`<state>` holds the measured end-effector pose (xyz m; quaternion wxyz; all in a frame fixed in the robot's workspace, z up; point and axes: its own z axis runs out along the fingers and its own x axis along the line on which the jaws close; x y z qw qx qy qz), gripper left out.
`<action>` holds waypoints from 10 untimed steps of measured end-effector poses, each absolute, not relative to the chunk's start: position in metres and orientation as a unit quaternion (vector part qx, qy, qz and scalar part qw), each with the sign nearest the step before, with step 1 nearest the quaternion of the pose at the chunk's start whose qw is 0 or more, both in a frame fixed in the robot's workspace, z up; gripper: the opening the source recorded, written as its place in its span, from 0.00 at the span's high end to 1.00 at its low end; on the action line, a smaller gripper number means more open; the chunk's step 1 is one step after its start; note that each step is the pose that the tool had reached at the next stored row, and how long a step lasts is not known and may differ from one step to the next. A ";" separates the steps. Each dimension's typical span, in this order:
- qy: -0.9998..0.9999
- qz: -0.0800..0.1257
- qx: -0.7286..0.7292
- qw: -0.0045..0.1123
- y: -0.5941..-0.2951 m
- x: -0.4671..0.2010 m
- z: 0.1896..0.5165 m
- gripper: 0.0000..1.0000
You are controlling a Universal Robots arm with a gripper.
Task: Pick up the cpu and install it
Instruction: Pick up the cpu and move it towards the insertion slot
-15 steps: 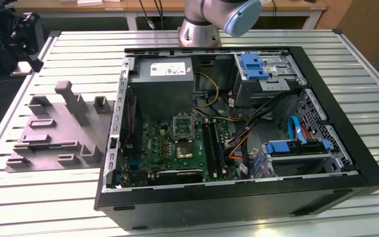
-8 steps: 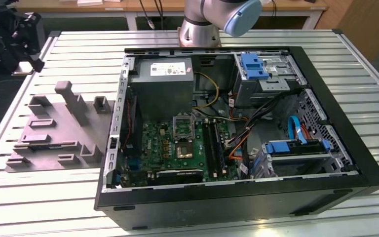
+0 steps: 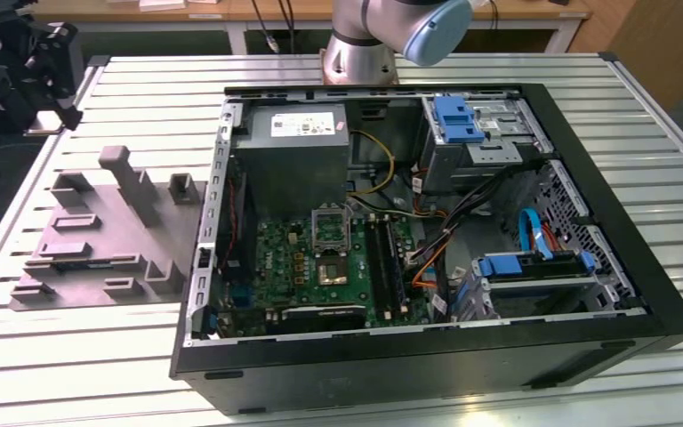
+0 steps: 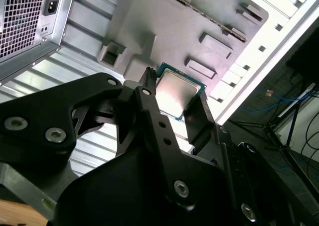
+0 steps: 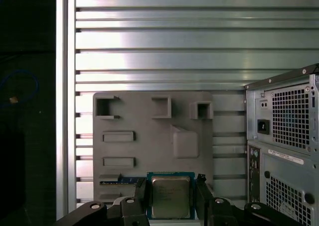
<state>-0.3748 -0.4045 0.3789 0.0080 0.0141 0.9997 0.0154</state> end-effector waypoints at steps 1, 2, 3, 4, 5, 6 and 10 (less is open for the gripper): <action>1.000 0.015 0.014 0.008 -0.405 -0.374 0.379 0.53; 1.000 0.015 0.014 0.008 -0.405 -0.374 0.379 0.53; 1.000 0.015 0.014 0.008 -0.405 -0.374 0.379 0.53; 1.000 0.015 0.014 0.008 -0.405 -0.373 0.379 0.53; 1.000 0.015 0.014 0.008 -0.405 -0.373 0.379 0.53; 1.000 0.015 0.014 0.008 -0.405 -0.373 0.379 0.53; 1.000 0.015 0.014 0.008 -0.405 -0.372 0.379 0.53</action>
